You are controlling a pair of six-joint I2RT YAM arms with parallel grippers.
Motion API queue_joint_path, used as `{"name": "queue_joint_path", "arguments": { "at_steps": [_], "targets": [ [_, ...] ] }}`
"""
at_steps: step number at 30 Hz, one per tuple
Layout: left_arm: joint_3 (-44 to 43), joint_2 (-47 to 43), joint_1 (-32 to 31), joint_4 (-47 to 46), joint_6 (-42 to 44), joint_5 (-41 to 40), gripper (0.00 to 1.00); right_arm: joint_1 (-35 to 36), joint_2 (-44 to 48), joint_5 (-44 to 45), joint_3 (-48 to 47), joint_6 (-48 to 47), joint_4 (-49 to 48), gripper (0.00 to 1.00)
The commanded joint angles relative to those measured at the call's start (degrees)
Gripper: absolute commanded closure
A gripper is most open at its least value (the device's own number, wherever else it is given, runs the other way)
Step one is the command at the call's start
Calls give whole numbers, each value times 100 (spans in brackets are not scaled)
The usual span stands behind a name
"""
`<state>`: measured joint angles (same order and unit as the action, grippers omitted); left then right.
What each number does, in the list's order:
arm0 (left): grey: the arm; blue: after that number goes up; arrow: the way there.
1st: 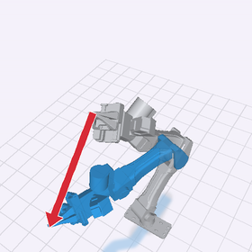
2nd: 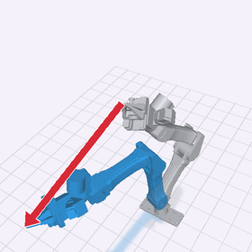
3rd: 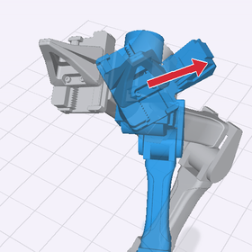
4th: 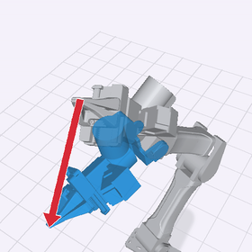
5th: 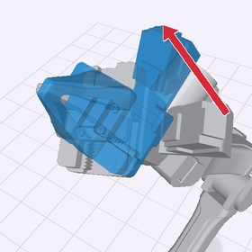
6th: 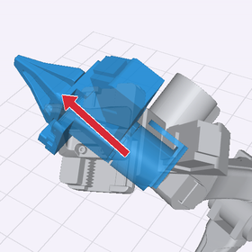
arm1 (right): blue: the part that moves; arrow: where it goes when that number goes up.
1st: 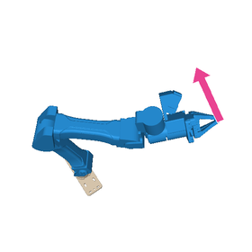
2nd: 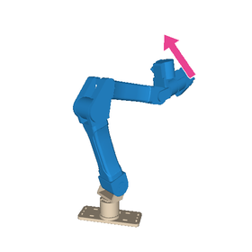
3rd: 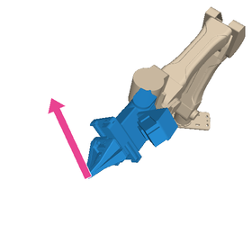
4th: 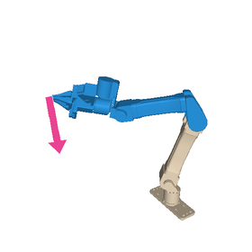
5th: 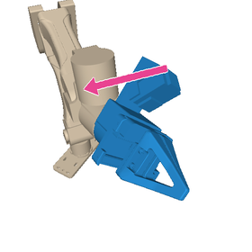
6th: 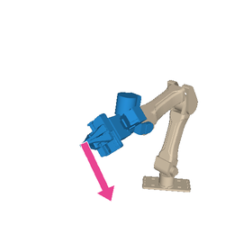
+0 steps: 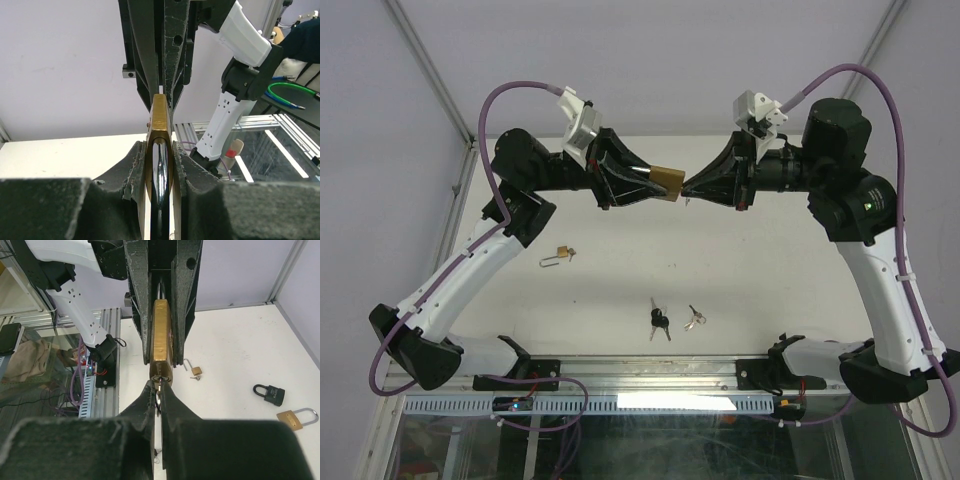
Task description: Unlock with the key
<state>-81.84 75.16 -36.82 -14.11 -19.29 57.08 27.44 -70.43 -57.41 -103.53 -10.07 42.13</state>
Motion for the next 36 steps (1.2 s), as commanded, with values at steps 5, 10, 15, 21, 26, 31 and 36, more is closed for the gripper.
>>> {"name": "queue_joint_path", "arguments": {
  "at_steps": [5,10,15,21,26,31,36],
  "targets": [
    [367,-20,-232,-1023,-652,-283,100,94,83,-344,175,-210,-1139,67],
    [564,-202,252,-1173,-892,-530,100,-256,702,47,1016,-245,-1254,25],
    [657,-371,373,-1242,-848,-358,100,-791,954,-443,1662,373,-1360,0],
    [843,-490,371,-1324,-833,-286,100,-975,1045,-422,2118,1638,-2752,22],
    [854,-517,368,-1324,-831,-286,100,-969,820,-981,2131,2598,-3708,59],
    [863,-507,373,-1338,-837,-294,100,-968,834,-1122,2274,2622,-3647,56],
    [846,-478,369,-1392,-875,-294,100,-963,797,-863,2449,2610,-3535,60]
  ]
}}
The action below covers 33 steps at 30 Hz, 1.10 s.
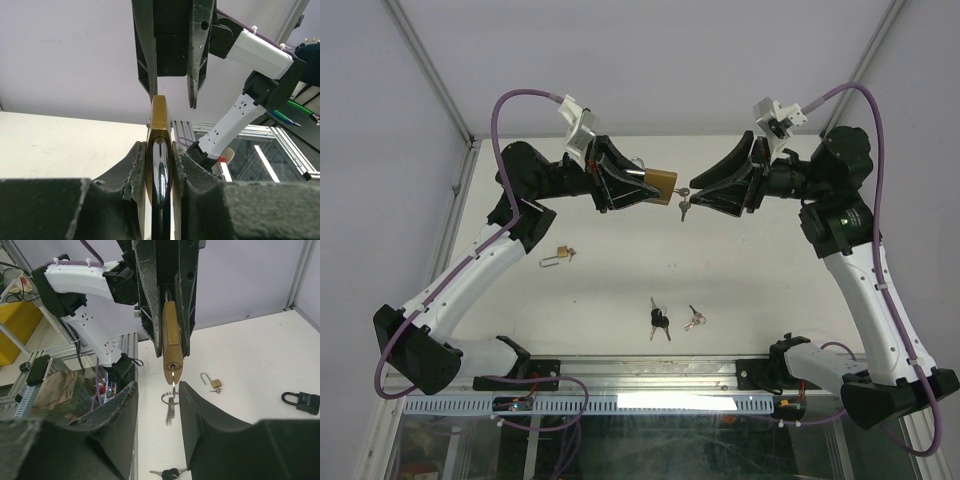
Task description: Unlock with the key
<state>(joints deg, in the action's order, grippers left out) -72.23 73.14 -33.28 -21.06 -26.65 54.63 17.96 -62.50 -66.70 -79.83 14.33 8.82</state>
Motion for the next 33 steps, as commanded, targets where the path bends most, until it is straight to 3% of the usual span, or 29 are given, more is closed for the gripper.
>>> {"name": "queue_joint_path", "arguments": {
  "at_steps": [1,8,13,16,24,33],
  "targets": [
    [-110,-280,14,-702,-138,-49,100,-12,1,87,103,178,-220,60],
    [-71,-281,6,-802,-190,-76,100,216,-120,155,142,271,-405,68],
    [-66,-268,6,-833,-204,-75,100,300,-144,251,213,256,-436,82],
    [-55,-267,1,-854,-217,-76,100,339,-158,295,260,306,-521,100],
    [34,-255,-74,-828,-9,-204,100,703,-259,490,221,478,-766,100],
    [490,-291,-284,-28,785,-860,100,1317,-382,976,-17,658,-1115,100]
  ]
}}
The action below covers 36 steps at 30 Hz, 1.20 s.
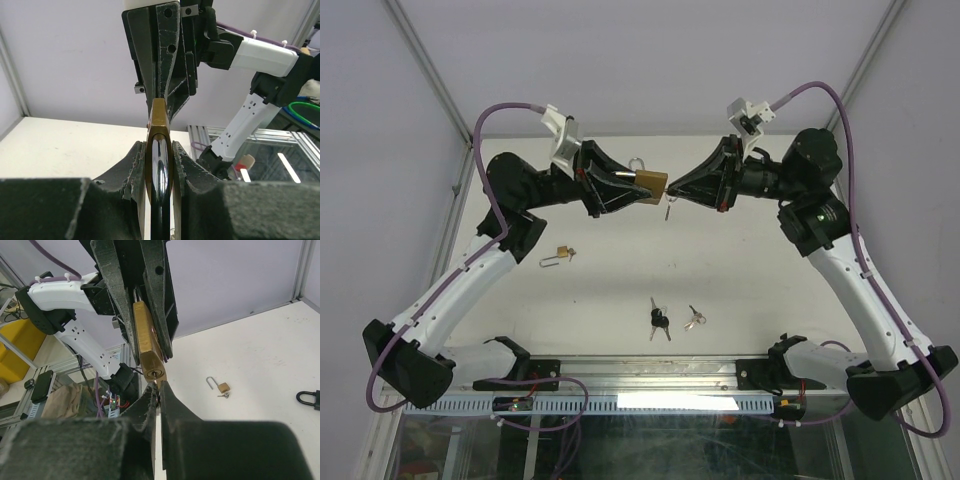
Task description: Unlock with the key
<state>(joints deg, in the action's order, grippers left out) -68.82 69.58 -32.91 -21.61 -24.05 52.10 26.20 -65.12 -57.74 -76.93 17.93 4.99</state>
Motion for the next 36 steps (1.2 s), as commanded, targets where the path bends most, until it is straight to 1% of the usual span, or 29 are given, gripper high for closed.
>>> {"name": "queue_joint_path", "arguments": {
  "at_steps": [1,3,5,8,13,15,17,18,20,22,25,26,28,30,31,33,34,36],
  "targets": [
    [222,57,-326,67,595,-623,100,492,-116,86,-295,389,-847,100],
    [334,32,-327,82,617,-702,100,492,-144,34,-272,606,-1087,100],
    [423,18,-330,-36,499,-735,100,517,-214,-48,-309,710,-1128,100],
    [428,37,-326,-227,370,-689,100,591,-231,-126,-269,652,-1115,100],
    [373,176,-412,-261,285,-715,100,906,-363,-355,-433,447,-1142,100],
    [460,241,-432,-363,-1,-760,100,1015,-427,-504,-446,449,-1253,100],
    [579,280,-425,-541,-353,-795,100,1056,-407,-769,-365,622,-1702,100],
    [633,286,-438,-664,-510,-737,100,1046,-373,-907,-290,729,-1957,100],
    [731,276,-474,-905,-746,-570,100,966,-297,-1128,-244,810,-2168,100],
    [750,252,-489,-1021,-883,-469,100,803,-281,-1295,-307,834,-2107,100],
    [682,178,-434,-1144,-894,-420,100,337,-212,-1608,-354,821,-1812,100],
    [615,157,-383,-1167,-925,-408,100,172,-172,-1739,-339,800,-1683,84],
    [495,114,-287,-1139,-933,-373,100,-46,-102,-1906,-343,626,-1273,50],
    [388,77,-215,-1096,-894,-340,100,-173,-75,-1935,-464,238,-614,12],
    [341,65,-188,-1076,-859,-318,100,-221,-56,-1915,-544,-9,-235,2],
    [253,39,-151,-1065,-815,-291,100,-294,10,-1817,-627,-356,277,0],
    [220,24,-142,-1073,-805,-282,100,-321,55,-1732,-614,-418,369,0],
    [178,12,-145,-1104,-781,-253,100,-328,146,-1233,-535,-424,440,0]
  ]
}}
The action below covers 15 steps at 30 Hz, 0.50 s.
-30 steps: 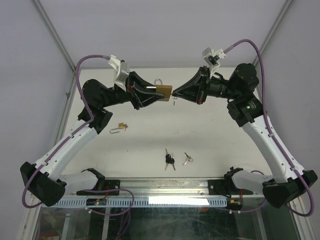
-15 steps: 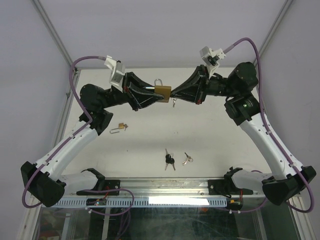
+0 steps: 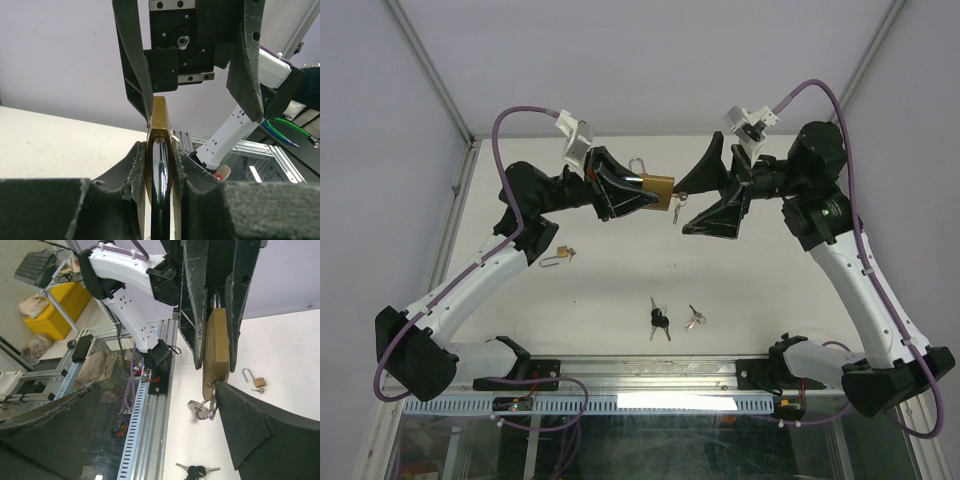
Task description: Unlock with the key
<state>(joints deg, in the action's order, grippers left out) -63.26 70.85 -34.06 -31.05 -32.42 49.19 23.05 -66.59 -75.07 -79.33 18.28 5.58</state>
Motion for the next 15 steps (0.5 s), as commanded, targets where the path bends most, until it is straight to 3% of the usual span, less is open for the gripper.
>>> {"name": "queue_joint_path", "arguments": {
  "at_steps": [1,2,6,8,12,15],
  "targets": [
    [-387,-113,-28,-183,65,60,100,-16,328,899,-230,-405,365,0],
    [-382,-122,-28,-202,61,52,100,-11,372,1274,-119,-274,263,1],
    [-371,-149,-29,-213,67,38,100,-5,647,2083,397,487,-547,23],
    [-363,-158,-30,-248,46,35,100,-7,705,1968,596,636,-701,20],
    [-386,-146,-29,-355,14,64,100,-7,603,1730,514,258,-35,17],
    [-418,-157,-28,-346,8,71,100,-6,602,1498,543,110,119,37]
  ]
}}
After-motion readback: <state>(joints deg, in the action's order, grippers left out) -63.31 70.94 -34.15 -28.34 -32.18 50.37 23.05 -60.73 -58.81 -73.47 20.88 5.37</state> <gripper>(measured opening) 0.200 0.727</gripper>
